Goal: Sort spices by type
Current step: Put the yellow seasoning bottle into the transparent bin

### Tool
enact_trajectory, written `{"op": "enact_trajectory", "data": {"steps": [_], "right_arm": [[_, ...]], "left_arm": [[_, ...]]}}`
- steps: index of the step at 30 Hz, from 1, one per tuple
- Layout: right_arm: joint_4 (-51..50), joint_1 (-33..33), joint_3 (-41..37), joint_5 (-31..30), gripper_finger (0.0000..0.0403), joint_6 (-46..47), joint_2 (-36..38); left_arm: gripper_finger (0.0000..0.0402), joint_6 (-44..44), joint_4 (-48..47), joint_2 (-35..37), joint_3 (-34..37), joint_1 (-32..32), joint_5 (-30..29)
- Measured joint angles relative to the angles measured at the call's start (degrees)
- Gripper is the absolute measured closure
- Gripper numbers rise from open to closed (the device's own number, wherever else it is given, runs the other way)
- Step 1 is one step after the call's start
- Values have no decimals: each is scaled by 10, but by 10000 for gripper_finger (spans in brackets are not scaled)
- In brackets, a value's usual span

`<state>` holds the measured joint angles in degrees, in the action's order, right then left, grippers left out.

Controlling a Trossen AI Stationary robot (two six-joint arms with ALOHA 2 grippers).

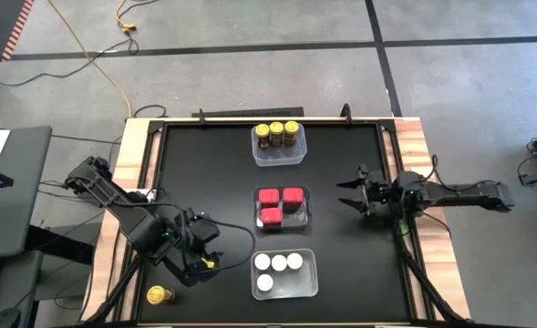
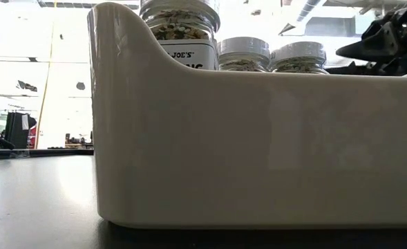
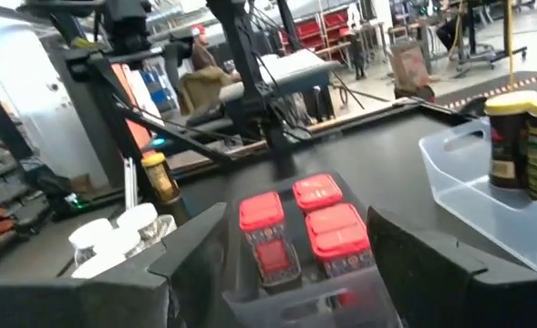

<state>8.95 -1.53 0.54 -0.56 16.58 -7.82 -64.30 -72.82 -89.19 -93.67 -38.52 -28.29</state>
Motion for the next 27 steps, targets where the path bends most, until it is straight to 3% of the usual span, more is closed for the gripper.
{"op": "enact_trajectory", "data": {"steps": [5, 18, 24, 27], "right_arm": [[-78, 0, 0, 4, 117, -9, 79], [-88, 15, 2, 17, 117, -81, 23], [-89, 15, 2, 18, 117, -80, -14], [-89, 15, 2, 17, 117, -80, -23]], "left_arm": [[76, 0, 0, 0, 0, 0, -5], [76, 66, 0, 0, 0, -2, 25], [76, 40, 0, 0, 0, -2, 33], [76, -2, -11, 0, 0, -2, 71]]}}
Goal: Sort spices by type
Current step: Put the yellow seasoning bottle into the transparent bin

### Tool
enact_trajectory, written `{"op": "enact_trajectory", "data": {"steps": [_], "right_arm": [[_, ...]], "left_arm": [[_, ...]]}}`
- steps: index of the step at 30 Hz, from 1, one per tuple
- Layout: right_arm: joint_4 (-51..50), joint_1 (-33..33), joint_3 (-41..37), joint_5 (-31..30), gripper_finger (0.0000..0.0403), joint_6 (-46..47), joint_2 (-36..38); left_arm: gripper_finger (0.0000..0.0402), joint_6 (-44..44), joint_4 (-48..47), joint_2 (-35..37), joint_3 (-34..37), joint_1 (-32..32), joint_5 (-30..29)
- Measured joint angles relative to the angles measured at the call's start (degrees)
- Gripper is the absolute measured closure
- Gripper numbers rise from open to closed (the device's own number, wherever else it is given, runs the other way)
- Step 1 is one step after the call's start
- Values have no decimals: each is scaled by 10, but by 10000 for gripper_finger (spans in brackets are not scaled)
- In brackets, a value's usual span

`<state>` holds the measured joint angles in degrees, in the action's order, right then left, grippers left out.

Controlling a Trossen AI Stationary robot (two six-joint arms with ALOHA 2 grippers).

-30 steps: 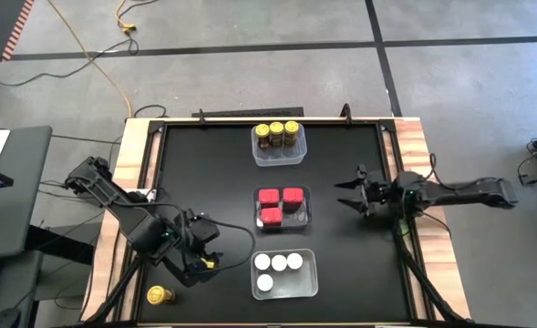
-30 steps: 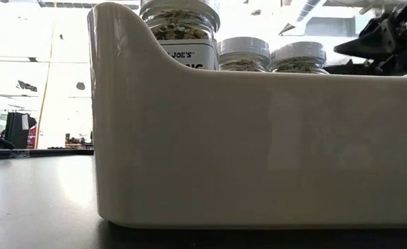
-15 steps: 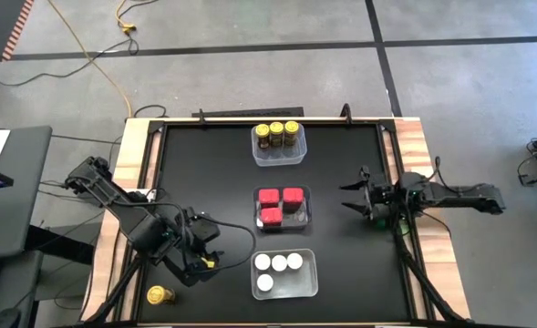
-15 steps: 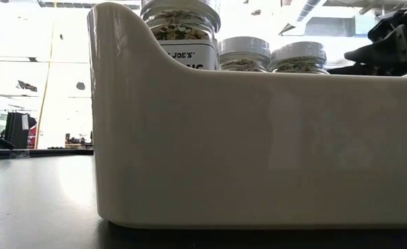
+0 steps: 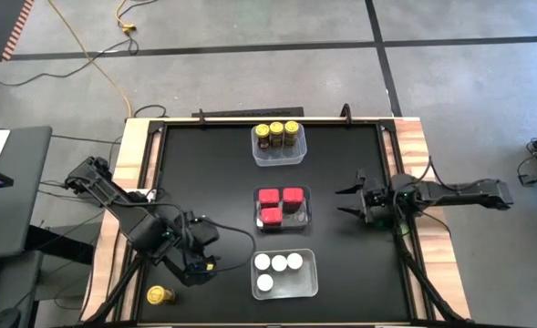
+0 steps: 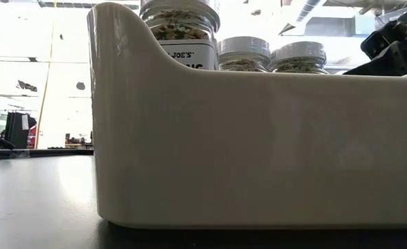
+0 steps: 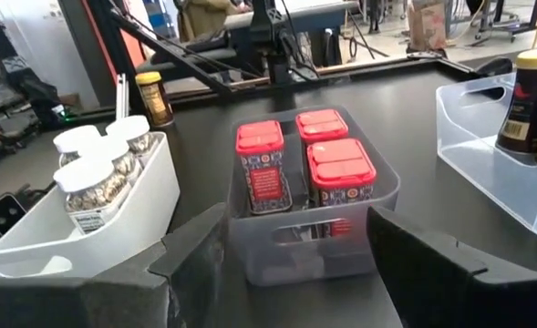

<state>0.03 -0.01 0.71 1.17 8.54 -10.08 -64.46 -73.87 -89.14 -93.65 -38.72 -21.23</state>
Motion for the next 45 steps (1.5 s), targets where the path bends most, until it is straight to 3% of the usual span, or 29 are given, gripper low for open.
{"op": "enact_trajectory", "data": {"steps": [4, 10, 15, 29, 45], "right_arm": [[0, 0, 0, 0, 117, 0, -1], [0, 0, 0, 0, 117, 0, -1], [0, 0, 0, 1, 117, 0, -1], [-1, 0, 0, 1, 117, 0, -1], [-1, 0, 0, 1, 117, 0, -1]], "left_arm": [[76, -43, -42, 0, 0, -14, 56], [76, -111, -99, 0, 0, -78, 60], [76, -172, -92, 0, 0, -140, 60], [76, -19, -95, 0, 1, -191, 58], [76, -24, -108, -86, 2, -244, 58]]}}
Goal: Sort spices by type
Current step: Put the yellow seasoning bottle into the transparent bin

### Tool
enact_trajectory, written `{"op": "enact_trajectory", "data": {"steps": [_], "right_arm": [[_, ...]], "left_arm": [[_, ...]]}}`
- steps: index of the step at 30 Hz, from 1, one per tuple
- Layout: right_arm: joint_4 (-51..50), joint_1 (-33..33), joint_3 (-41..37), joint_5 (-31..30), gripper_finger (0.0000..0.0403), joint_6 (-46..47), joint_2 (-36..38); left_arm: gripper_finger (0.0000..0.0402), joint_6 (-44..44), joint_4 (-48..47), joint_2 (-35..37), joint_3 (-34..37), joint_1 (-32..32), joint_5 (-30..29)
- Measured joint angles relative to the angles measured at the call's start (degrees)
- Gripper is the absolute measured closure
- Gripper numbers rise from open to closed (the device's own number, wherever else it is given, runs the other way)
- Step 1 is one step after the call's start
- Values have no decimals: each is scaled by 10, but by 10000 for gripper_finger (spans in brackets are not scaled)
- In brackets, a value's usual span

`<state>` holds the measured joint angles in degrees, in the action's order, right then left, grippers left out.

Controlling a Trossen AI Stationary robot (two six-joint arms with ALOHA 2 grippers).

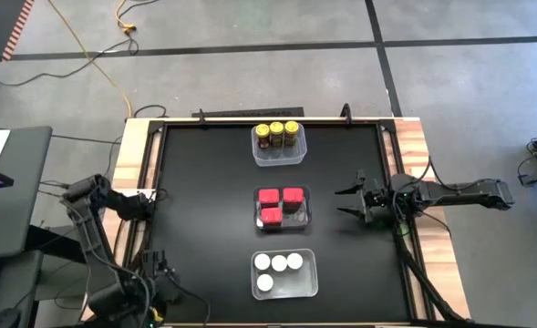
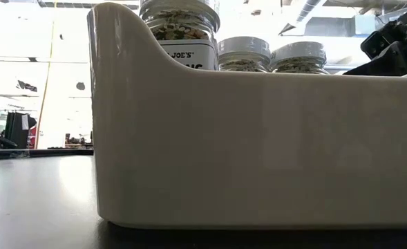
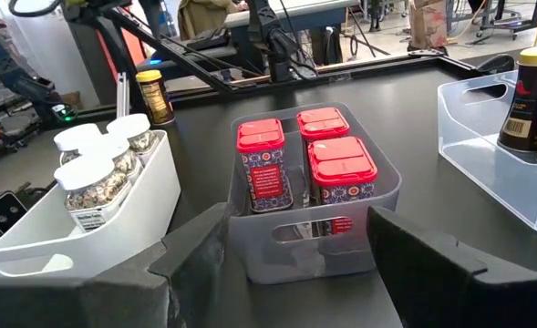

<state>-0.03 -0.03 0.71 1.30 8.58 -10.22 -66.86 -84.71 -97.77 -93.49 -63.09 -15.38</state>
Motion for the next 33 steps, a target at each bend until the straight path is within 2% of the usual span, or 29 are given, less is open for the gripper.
{"op": "enact_trajectory", "data": {"steps": [11, 17, 24, 29, 33], "right_arm": [[0, 0, 0, 0, 117, 0, 0], [0, 0, 0, 0, 117, 0, 0], [0, 0, 0, 0, 117, 0, 0], [0, 0, 0, 0, 117, 0, 0], [0, 0, 0, 0, 117, 0, 0]], "left_arm": [[76, -98, 1, -2, 0, -51, 3], [76, -117, 8, 0, 9, -65, -1], [76, -115, 94, 32, 125, -64, 24], [76, -114, 148, 72, 181, -64, 26], [76, -101, 220, 103, 233, -64, 50]]}}
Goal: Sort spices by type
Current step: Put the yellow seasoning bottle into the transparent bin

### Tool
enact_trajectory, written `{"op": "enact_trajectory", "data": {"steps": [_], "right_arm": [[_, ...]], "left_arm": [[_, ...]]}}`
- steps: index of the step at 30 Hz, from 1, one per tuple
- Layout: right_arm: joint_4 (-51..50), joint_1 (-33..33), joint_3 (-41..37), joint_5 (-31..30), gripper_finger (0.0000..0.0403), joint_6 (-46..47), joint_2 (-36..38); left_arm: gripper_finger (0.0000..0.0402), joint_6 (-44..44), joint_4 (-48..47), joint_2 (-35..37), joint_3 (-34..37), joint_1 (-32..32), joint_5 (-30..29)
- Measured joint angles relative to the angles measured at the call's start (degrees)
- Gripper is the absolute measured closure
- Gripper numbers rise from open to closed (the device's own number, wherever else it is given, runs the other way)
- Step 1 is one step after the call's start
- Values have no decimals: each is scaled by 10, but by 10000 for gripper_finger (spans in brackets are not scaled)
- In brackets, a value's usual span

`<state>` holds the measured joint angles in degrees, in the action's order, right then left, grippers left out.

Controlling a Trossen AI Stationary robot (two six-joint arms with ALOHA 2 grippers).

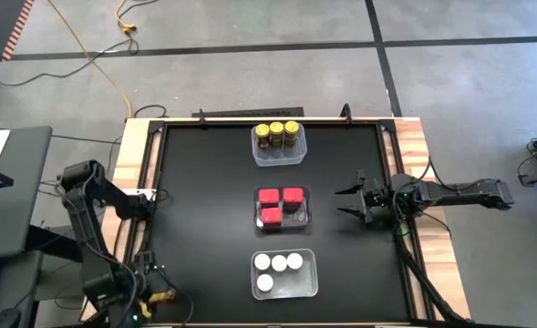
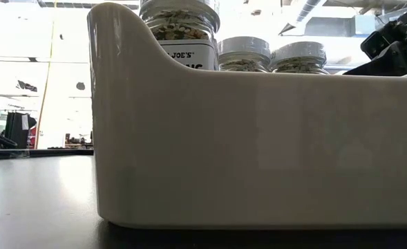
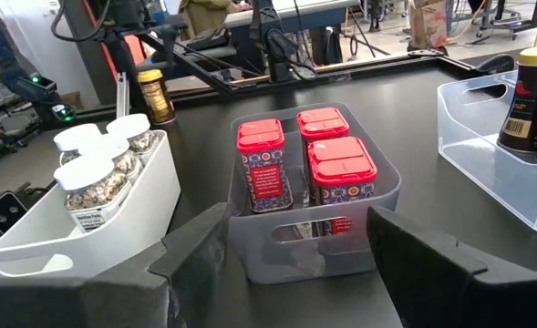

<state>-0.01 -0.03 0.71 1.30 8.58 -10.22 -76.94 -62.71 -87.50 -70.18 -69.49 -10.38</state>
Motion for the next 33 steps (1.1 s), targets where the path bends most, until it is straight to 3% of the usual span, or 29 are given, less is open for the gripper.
{"op": "enact_trajectory", "data": {"steps": [6, 22, 33], "right_arm": [[0, 0, 0, 0, 117, 0, 0], [0, 0, 0, 0, 117, 0, 0], [0, 0, 0, 0, 117, 0, 0]], "left_arm": [[85, 4, 16, 9, 38, 0, 16], [90, 22, 17, 9, 38, 0, 27], [178, 24, 17, 10, 35, 26, 40]]}}
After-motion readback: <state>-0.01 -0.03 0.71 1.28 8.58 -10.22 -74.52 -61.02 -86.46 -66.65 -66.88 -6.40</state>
